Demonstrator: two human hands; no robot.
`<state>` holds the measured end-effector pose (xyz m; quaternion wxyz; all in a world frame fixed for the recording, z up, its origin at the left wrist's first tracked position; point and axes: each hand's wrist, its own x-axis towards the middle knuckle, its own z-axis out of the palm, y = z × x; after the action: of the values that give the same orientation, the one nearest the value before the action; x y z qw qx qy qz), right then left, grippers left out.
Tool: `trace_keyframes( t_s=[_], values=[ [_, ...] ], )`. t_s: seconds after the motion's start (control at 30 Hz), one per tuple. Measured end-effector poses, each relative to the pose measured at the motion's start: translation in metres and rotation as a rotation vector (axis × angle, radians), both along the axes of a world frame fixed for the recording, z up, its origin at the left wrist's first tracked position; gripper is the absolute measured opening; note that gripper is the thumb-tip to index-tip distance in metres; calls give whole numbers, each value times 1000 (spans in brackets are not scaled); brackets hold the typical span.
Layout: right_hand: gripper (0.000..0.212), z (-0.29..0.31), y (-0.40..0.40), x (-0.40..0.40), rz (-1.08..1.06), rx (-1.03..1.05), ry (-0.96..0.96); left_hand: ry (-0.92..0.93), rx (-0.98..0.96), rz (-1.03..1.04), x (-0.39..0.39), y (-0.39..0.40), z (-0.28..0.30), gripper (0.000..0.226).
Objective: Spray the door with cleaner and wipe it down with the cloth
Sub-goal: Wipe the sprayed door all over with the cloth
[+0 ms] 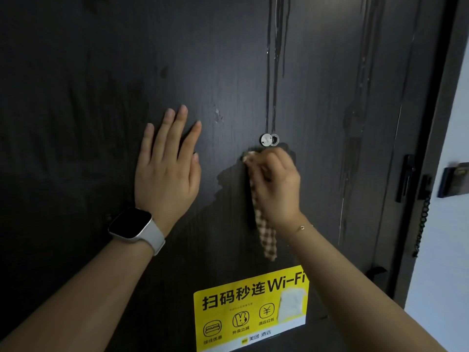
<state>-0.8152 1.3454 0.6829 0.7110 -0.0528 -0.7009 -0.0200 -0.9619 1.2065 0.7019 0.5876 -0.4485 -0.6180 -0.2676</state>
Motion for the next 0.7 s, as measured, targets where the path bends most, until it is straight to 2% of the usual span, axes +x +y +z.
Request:
trace_keyframes(
  t_s=[0.1, 0.37, 0.57, 0.7],
  values=[
    [7, 2, 12, 8, 7, -95, 114, 3, 8, -8, 0, 2, 0, 49],
    [10, 18, -4, -13, -14, 38, 84, 13, 12, -18, -2, 1, 0, 49],
    [5, 4, 22, 9, -16, -119, 243, 21, 14, -29, -3, 2, -1, 49],
    [6, 6, 21, 8, 6, -137, 232, 26, 15, -22, -4, 4, -1, 50]
  ],
)
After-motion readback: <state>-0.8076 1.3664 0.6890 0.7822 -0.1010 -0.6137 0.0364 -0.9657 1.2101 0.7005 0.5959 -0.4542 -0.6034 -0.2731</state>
